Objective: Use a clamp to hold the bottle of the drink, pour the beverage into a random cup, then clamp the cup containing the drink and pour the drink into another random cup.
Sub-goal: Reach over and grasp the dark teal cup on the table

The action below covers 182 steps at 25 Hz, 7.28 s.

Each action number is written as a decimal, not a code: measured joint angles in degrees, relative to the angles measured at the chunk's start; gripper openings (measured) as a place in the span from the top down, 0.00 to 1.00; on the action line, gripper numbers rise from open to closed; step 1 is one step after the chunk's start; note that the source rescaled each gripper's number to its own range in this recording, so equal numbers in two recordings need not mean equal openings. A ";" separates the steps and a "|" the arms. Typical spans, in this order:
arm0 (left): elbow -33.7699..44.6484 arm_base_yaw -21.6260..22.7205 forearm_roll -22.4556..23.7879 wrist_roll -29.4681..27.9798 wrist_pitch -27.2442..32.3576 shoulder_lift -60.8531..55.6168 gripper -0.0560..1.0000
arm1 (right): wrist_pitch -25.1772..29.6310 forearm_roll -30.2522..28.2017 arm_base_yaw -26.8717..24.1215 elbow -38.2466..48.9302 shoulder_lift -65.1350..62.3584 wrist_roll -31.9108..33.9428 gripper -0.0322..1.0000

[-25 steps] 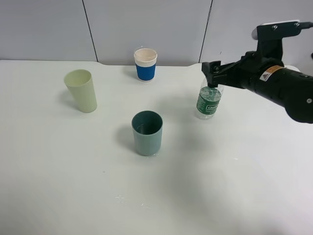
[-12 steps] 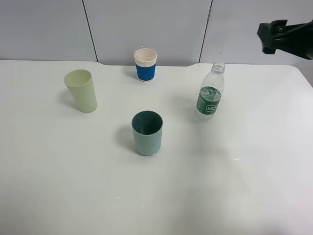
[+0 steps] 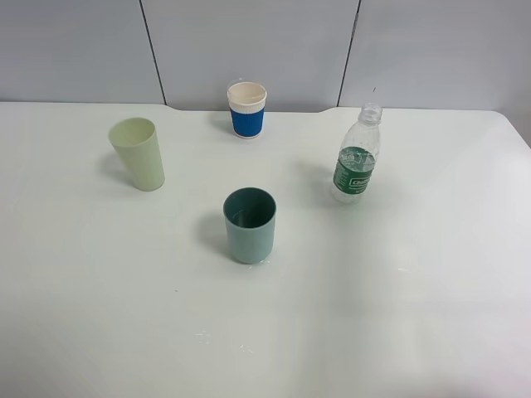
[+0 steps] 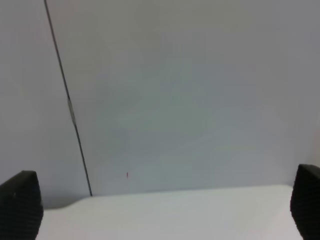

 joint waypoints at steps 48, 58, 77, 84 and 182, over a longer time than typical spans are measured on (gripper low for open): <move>0.00 0.00 0.00 0.00 0.00 0.00 0.00 | 67.04 -11.93 0.00 2.94 -44.78 9.91 0.00; 0.00 0.00 0.00 -0.30 0.00 0.00 0.00 | 67.04 -11.93 0.00 2.94 -44.78 9.91 0.00; 0.00 0.00 0.00 -0.30 0.00 0.00 0.00 | 67.04 -11.93 0.00 2.94 -44.78 9.93 0.00; 0.00 0.00 0.00 -0.30 0.00 0.00 0.00 | 67.04 -11.93 0.00 2.94 -44.78 9.93 0.00; 13.00 -34.46 -4.40 10.72 -46.74 57.19 0.00 | 67.04 -11.93 0.00 2.94 -44.78 9.93 0.00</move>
